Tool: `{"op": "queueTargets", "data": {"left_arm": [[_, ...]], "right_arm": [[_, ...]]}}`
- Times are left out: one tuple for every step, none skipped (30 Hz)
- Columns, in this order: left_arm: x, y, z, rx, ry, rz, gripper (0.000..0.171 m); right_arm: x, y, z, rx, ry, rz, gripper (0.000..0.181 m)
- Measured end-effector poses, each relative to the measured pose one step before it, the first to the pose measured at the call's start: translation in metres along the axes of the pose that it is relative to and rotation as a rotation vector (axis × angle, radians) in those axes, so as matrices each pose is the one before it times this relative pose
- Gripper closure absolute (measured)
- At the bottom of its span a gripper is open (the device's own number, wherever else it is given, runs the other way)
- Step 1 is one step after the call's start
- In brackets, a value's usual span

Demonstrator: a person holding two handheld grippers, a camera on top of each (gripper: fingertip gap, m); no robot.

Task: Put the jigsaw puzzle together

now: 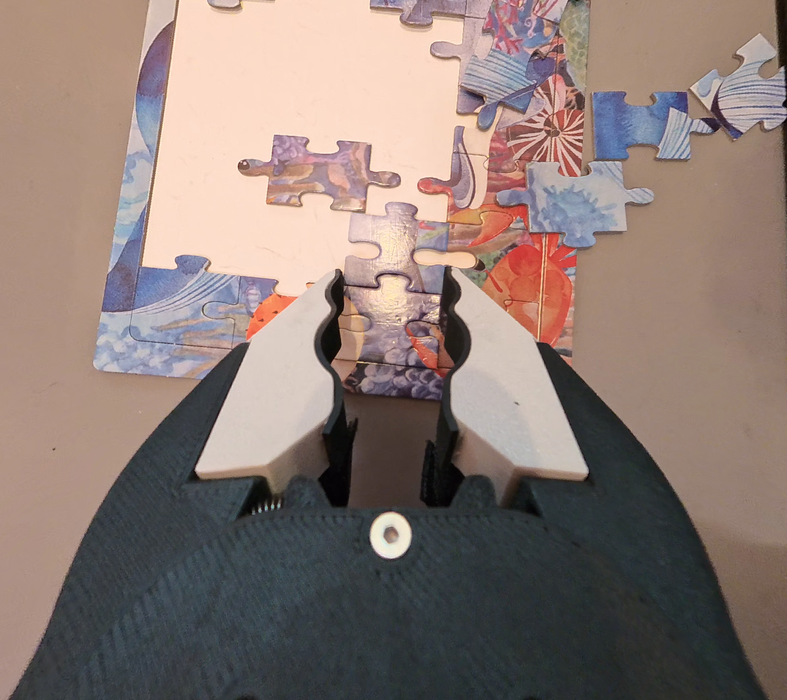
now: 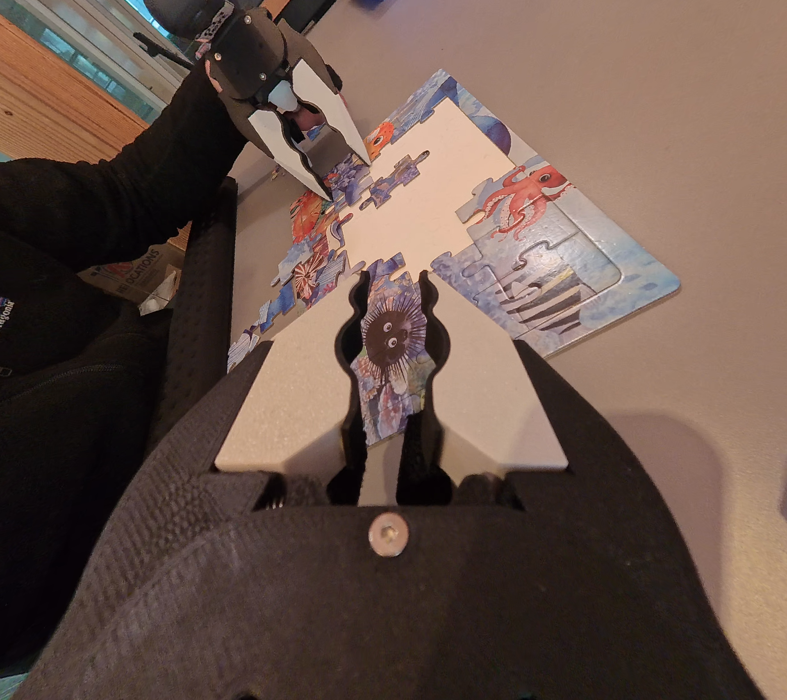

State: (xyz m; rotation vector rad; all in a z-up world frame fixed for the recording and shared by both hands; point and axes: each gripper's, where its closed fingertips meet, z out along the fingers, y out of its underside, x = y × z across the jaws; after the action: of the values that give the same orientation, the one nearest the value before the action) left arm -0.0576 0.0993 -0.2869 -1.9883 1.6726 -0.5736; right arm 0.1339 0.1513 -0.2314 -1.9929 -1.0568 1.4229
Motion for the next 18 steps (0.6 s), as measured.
{"op": "queueTargets", "data": {"left_arm": [[0.00001,0.00002,0.00007,0.00421,0.0016,-0.0043,0.126],[0.00000,0.00000,-0.00003,0.00426,0.0004,-0.0024,0.126],[0.00002,-0.00009,-0.00006,0.00334,0.0003,-0.0024,0.126],[-0.00004,-0.00001,0.00003,0.00261,-0.0001,-0.0021,0.127],[0.00004,0.00006,0.00001,0.00190,-0.0008,-0.0002,0.127],[0.00002,-0.00006,-0.00001,0.00166,-0.0007,-0.0008,0.126],[0.00004,-0.00004,-0.00002,0.00152,-0.0007,-0.0011,0.127],[0.00003,-0.00010,0.00004,0.00104,-0.0015,0.0007,0.127],[-0.00001,-0.00006,0.00004,0.00017,-0.0016,0.0014,0.126],[0.00005,0.00004,-0.00001,-0.00031,-0.0017,0.0031,0.126],[-0.00004,-0.00036,-0.00007,-0.00037,-0.0040,0.0094,0.127],[0.00018,-0.00026,-0.00004,-0.00030,-0.0031,0.0063,0.127],[0.00030,-0.00028,0.00010,-0.00017,-0.0003,0.0030,0.127],[0.00057,-0.00034,0.00009,0.00124,-0.0002,0.0062,0.127],[0.00034,-0.00075,0.00019,0.00327,-0.0025,0.0080,0.127],[0.00054,-0.00059,0.00021,0.00276,-0.0006,0.0030,0.127],[0.00029,-0.00092,0.00014,0.00471,-0.0014,0.0034,0.127],[-0.00016,-0.00119,-0.00014,0.00701,-0.0046,0.0053,0.127]], "right_arm": [[-0.00008,-0.00008,-0.00011,0.0002,-0.0004,-0.0003,0.159],[-0.00005,-0.00010,-0.00010,0.0004,-0.0001,-0.0001,0.159],[-0.00011,-0.00001,-0.00003,0.0000,-0.0001,-0.0005,0.159],[-0.00003,0.00001,0.00007,-0.0003,-0.0002,-0.0002,0.159],[-0.00005,0.00011,0.00009,-0.0005,-0.0005,0.0002,0.159],[0.00001,0.00023,0.00019,-0.0010,-0.0004,0.0002,0.159],[-0.00007,0.00022,0.00023,-0.0013,-0.0001,-0.0003,0.158],[-0.00006,0.00010,0.00014,-0.0007,0.0001,-0.0005,0.158],[-0.00001,0.00013,0.00012,-0.0002,0.0001,-0.0003,0.159],[0.00004,0.00001,-0.00001,-0.0001,0.0002,-0.0002,0.159],[0.00026,0.00015,-0.00004,-0.0002,0.0006,0.0004,0.159],[-0.00006,-0.00001,0.00001,0.0001,-0.0002,0.0004,0.159],[-0.00014,-0.00011,-0.00013,0.0004,0.0000,-0.0006,0.159],[-0.00004,0.00006,0.00008,-0.0002,0.0001,-0.0007,0.159],[-0.00004,0.00005,-0.00003,-0.0004,-0.0003,-0.0001,0.159],[0.00008,0.00005,0.00001,-0.0002,-0.0002,0.0004,0.159],[0.00005,0.00009,0.00003,-0.0001,0.0002,0.0006,0.159],[0.00016,0.00003,-0.00006,0.0001,0.0001,0.0002,0.159]]}}
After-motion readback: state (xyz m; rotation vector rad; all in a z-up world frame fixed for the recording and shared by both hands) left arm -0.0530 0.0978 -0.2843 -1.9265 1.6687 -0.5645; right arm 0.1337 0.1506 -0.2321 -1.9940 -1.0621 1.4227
